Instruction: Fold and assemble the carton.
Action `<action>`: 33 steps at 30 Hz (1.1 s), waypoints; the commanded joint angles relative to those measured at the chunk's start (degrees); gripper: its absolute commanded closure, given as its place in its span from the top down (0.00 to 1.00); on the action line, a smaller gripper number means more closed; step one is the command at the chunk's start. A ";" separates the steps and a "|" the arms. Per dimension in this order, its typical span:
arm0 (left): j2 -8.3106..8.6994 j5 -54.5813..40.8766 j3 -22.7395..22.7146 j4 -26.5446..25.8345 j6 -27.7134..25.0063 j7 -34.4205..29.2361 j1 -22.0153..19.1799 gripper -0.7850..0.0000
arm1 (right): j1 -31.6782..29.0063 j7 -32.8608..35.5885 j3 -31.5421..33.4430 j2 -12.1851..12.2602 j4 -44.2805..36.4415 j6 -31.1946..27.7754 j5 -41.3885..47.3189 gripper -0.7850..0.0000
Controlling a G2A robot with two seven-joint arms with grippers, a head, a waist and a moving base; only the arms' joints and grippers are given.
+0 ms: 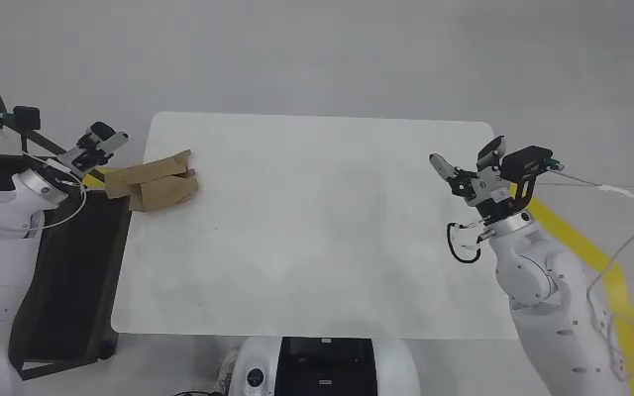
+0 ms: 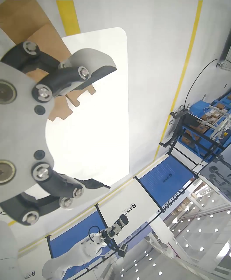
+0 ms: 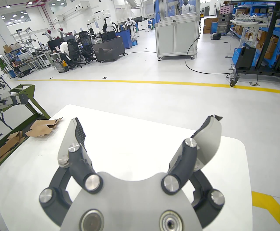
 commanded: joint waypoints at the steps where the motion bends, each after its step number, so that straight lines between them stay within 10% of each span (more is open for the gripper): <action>1: 0.00 -0.02 0.00 0.00 0.00 -0.02 0.00 1.00 | 0.00 0.00 0.00 0.00 0.00 0.00 0.00 1.00; 14: 0.94 -8.40 -4.00 9.52 12.80 -8.50 -1.24 1.00 | 0.00 0.00 0.00 0.00 0.00 0.00 0.00 1.00; 33: 1.48 -1.44 -5.87 17.94 13.97 -5.89 -1.42 1.00 | 0.00 0.00 0.00 0.00 0.00 0.00 0.00 1.00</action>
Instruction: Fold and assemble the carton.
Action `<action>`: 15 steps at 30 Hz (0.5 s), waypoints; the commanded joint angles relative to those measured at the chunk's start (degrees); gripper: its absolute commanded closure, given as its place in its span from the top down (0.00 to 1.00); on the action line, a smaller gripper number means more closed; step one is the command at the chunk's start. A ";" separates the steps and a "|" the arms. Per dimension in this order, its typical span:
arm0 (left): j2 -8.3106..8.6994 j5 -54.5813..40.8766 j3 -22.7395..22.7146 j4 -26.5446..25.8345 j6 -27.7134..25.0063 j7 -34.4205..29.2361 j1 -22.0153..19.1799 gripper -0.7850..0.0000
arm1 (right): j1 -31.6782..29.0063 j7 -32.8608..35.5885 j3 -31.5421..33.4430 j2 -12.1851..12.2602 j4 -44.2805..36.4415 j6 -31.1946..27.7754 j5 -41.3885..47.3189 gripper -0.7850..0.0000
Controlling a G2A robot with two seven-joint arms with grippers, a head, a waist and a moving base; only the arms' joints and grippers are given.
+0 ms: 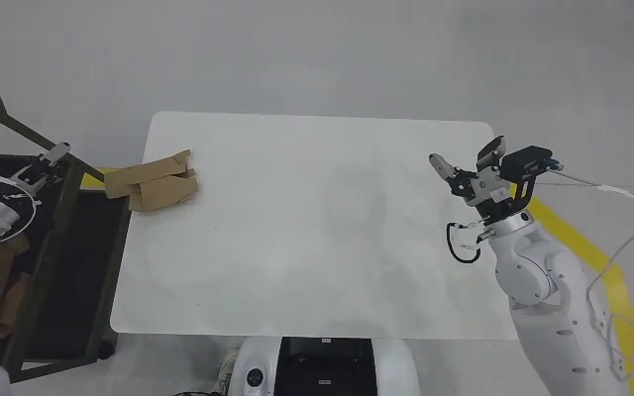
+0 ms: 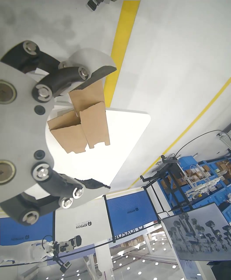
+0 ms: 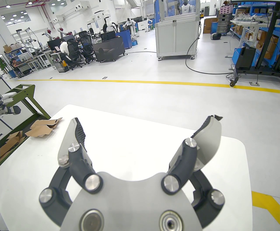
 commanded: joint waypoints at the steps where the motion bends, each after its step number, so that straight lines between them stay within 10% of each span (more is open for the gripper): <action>1: -0.09 1.22 0.32 0.95 1.11 0.93 0.03 1.00 | 0.00 0.00 0.00 0.00 0.00 0.00 0.00 1.00; 15: -1.51 10.02 5.02 8.75 5.23 6.32 -3.83 1.00 | 0.00 0.00 0.00 0.00 0.00 0.00 0.00 1.00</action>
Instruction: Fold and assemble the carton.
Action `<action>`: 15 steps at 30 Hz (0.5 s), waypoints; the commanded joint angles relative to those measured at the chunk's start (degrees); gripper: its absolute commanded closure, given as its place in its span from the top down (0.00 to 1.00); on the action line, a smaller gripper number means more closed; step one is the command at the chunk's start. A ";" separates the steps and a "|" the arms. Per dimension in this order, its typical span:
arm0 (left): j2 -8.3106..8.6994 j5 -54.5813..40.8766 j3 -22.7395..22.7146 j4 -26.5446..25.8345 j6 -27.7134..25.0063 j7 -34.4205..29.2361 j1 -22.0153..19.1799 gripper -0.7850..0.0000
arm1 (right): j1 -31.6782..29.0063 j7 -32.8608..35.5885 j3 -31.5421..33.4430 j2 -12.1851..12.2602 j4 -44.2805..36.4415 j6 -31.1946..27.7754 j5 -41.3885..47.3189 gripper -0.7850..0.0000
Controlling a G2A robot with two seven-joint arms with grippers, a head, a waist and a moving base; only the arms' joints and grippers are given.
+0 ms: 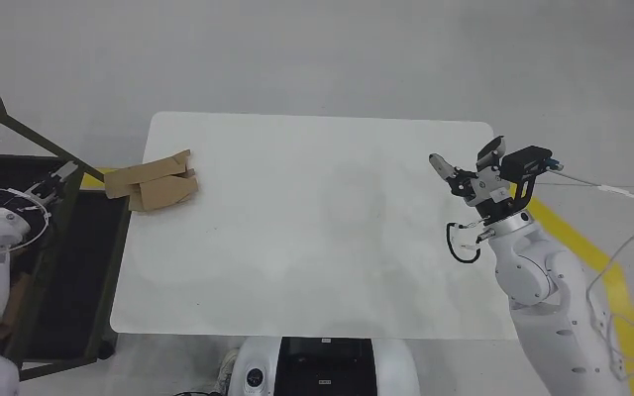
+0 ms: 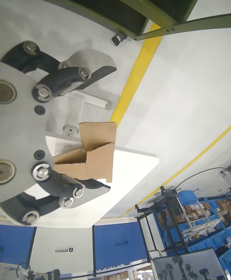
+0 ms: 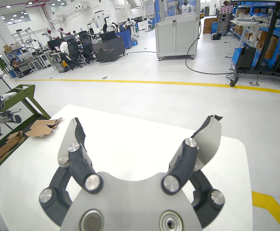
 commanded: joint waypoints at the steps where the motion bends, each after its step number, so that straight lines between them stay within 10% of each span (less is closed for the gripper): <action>1: -0.27 0.20 0.64 1.61 0.46 -0.67 -0.84 1.00 | 0.00 0.00 0.00 0.00 0.00 0.00 0.00 1.00; 15: -1.66 2.78 4.08 11.55 0.20 -6.26 -8.38 1.00 | 0.00 0.00 0.00 0.00 0.00 0.00 0.00 1.00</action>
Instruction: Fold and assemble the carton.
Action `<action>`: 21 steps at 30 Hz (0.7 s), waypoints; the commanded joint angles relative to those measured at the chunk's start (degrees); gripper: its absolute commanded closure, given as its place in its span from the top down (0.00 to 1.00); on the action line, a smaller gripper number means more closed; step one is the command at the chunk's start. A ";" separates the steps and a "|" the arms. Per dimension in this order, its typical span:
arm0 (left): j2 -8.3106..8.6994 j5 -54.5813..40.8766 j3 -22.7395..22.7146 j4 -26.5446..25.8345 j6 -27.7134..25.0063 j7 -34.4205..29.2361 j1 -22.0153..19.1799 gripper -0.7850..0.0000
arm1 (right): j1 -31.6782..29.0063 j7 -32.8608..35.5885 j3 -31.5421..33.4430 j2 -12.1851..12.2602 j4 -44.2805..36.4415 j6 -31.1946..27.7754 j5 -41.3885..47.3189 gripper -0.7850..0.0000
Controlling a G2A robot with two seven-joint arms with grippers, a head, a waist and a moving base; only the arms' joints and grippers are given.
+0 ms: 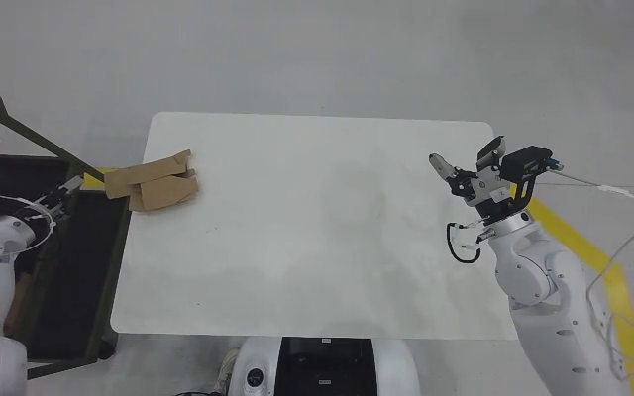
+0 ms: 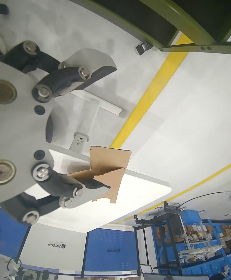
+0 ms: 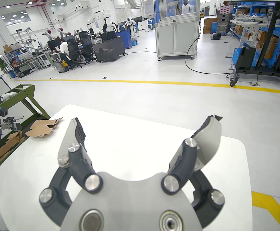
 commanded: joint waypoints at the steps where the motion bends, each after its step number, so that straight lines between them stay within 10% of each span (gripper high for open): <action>1: -0.43 0.71 0.97 0.25 -0.70 -0.67 -0.66 1.00 | 0.00 0.00 0.00 0.00 0.00 0.00 0.00 1.00; 19: -4.33 -2.48 4.99 4.94 -1.94 -3.77 -6.24 1.00 | 0.00 0.00 0.00 0.00 0.00 0.00 0.00 1.00; 21: -4.65 -2.88 5.21 5.44 -1.61 -4.20 -6.82 0.66 | 0.00 0.00 0.00 0.00 0.00 0.00 0.00 1.00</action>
